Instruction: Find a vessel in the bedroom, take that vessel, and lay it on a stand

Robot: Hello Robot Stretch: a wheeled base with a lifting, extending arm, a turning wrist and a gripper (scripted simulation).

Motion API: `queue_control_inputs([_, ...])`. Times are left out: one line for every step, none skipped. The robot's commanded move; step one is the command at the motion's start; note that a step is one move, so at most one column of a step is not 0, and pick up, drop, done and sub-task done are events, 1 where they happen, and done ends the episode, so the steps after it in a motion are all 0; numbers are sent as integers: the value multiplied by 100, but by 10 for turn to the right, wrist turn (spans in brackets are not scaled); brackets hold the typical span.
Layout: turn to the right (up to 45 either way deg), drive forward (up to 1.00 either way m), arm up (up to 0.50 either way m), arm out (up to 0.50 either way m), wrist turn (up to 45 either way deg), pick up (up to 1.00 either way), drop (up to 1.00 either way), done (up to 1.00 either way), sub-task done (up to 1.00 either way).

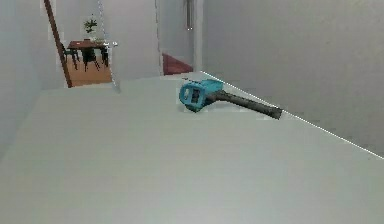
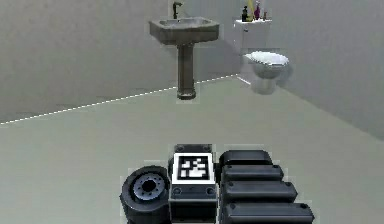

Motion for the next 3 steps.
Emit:
queue_control_inputs([-60, 0, 0, 0, 0, 0, 0, 0, 0])
queue_control_inputs([0, 30, 0, 0, 0, 0, 0, 0, 0])
queue_control_inputs([-60, 0, 0, 0, 0, 0, 0, 0, 0])
